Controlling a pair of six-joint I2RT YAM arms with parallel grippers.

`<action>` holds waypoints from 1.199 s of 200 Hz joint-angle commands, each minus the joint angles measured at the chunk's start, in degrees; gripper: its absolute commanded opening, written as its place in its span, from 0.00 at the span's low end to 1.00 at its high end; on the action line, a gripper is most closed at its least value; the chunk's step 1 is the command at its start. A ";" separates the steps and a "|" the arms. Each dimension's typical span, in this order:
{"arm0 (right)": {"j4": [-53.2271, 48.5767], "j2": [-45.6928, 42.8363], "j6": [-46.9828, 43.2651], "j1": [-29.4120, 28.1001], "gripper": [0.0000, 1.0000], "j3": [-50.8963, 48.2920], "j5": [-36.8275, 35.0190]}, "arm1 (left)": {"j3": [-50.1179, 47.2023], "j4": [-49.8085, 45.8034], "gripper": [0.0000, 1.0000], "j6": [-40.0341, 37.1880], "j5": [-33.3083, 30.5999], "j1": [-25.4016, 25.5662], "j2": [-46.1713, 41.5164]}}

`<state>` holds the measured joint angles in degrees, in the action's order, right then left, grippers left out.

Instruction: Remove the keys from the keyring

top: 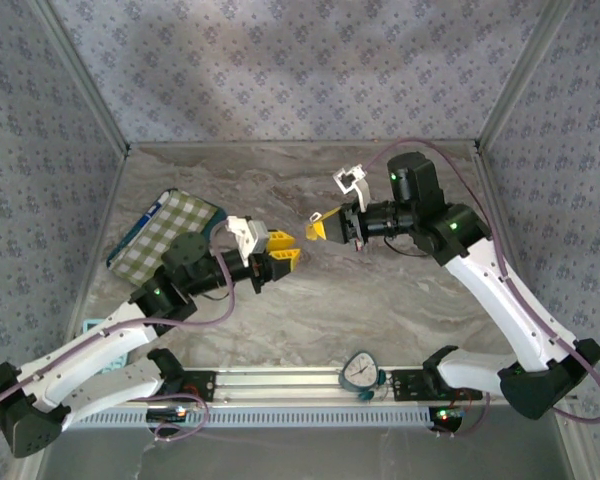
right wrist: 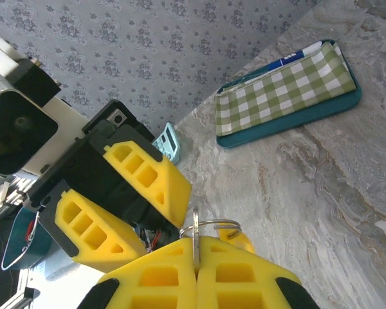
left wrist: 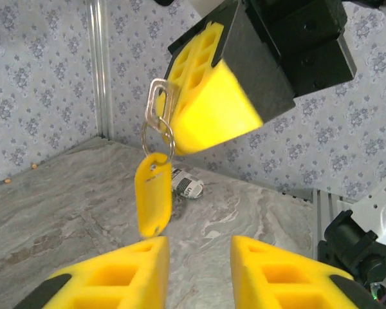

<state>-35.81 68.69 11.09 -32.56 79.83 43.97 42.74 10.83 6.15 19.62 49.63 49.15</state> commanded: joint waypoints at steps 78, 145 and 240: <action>-2.60 0.92 -1.52 -1.54 0.00 3.44 1.98 | -2.74 14.47 0.68 -11.98 -3.60 0.31 1.39; -1.37 0.93 -0.37 -1.62 0.00 3.27 4.46 | 2.52 16.02 0.69 -16.59 -0.37 0.29 8.02; 0.13 0.65 0.86 -1.49 0.00 2.97 5.96 | 4.70 20.37 0.55 -16.70 0.25 0.34 11.67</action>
<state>-36.64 69.45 11.07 -33.78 81.17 48.27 45.28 27.33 -9.91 18.76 49.63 60.66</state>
